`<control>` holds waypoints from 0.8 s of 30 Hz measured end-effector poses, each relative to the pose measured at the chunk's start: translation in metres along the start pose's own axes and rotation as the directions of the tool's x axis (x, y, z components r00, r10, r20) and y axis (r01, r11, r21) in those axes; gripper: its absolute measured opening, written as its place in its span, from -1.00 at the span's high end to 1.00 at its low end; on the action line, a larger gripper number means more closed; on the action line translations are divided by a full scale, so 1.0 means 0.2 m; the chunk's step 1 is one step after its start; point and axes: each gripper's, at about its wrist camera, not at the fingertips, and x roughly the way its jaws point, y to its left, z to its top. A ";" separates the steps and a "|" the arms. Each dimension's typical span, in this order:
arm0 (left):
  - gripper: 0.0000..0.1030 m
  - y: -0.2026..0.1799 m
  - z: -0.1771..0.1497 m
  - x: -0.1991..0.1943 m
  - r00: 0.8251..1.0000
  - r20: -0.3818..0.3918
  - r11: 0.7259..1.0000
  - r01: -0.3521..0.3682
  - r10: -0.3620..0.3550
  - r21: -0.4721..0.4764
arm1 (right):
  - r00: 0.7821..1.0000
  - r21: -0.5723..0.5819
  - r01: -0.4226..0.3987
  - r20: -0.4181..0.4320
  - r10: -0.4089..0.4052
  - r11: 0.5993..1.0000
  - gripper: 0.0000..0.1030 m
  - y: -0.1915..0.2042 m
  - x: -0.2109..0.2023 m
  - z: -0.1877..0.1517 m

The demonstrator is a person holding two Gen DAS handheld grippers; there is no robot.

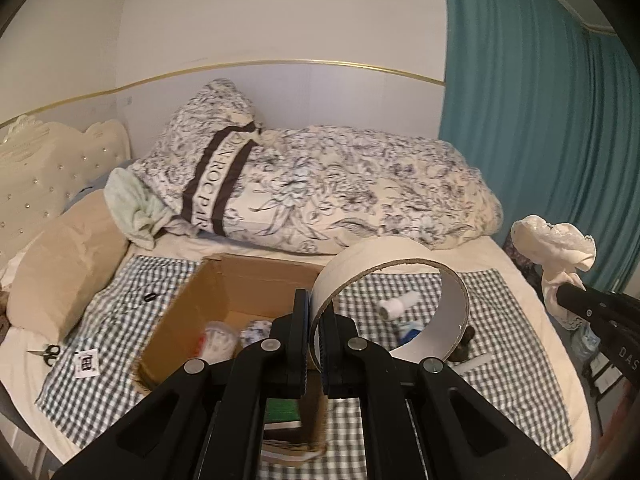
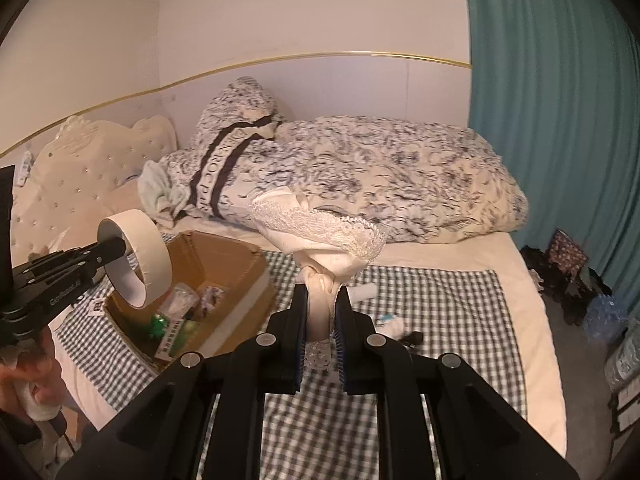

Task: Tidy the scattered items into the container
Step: 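Lift and carry the tape roll and lace cloth over the cardboard box, then lower the tape roll and lace cloth into the box and open both tools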

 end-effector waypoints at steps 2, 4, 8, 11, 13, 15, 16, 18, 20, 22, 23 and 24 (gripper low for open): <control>0.93 0.05 0.00 0.01 1.000 -0.003 1.000 -0.013 0.013 -0.004 | 1.000 -0.008 -0.018 -0.004 0.018 1.000 0.77 0.05 0.02 0.01; 0.93 0.10 0.00 0.03 1.000 -0.007 1.000 -0.026 0.026 -0.011 | 0.999 -0.018 -0.042 -0.011 0.042 0.999 0.77 0.10 0.06 0.02; 0.93 0.20 -0.01 0.05 0.999 -0.017 0.998 -0.050 0.050 -0.022 | 0.997 -0.036 -0.077 -0.022 0.076 0.996 0.77 0.20 0.12 0.04; 0.93 0.27 -0.01 0.08 0.997 -0.026 0.997 -0.070 0.069 -0.030 | 0.995 -0.051 -0.095 -0.029 0.093 0.994 0.77 0.27 0.17 0.06; 0.93 0.32 -0.01 0.09 0.996 -0.033 0.996 -0.083 0.082 -0.035 | 0.994 -0.060 -0.106 -0.034 0.104 0.993 0.77 0.31 0.20 0.07; 0.93 0.36 -0.01 0.10 0.995 -0.039 0.995 -0.095 0.093 -0.038 | 0.992 -0.068 -0.120 -0.038 0.117 0.990 0.77 0.36 0.23 0.09; 0.93 0.38 0.00 0.10 0.994 -0.039 0.994 -0.101 0.099 -0.038 | 0.992 -0.071 -0.126 -0.038 0.124 0.989 0.77 0.38 0.25 0.10; 0.93 0.41 0.01 0.11 0.993 -0.038 0.993 -0.110 0.108 -0.038 | 0.990 -0.079 -0.140 -0.036 0.137 0.987 0.77 0.42 0.28 0.12; 0.93 0.44 0.02 0.12 0.993 -0.037 0.992 -0.117 0.116 -0.039 | 0.988 -0.087 -0.151 -0.038 0.148 0.985 0.77 0.45 0.30 0.14; 0.93 0.45 0.03 0.12 0.992 -0.035 0.992 -0.123 0.122 -0.038 | 0.986 -0.095 -0.165 -0.042 0.161 0.982 0.77 0.49 0.32 0.15; 0.93 0.47 0.03 0.13 0.992 -0.035 0.991 -0.126 0.125 -0.039 | 0.985 -0.097 -0.171 -0.045 0.168 0.980 0.77 0.50 0.34 0.15; 0.93 0.48 0.03 0.14 0.991 -0.037 0.991 -0.129 0.127 -0.040 | 0.983 -0.100 -0.178 -0.050 0.174 0.979 0.77 0.52 0.36 0.15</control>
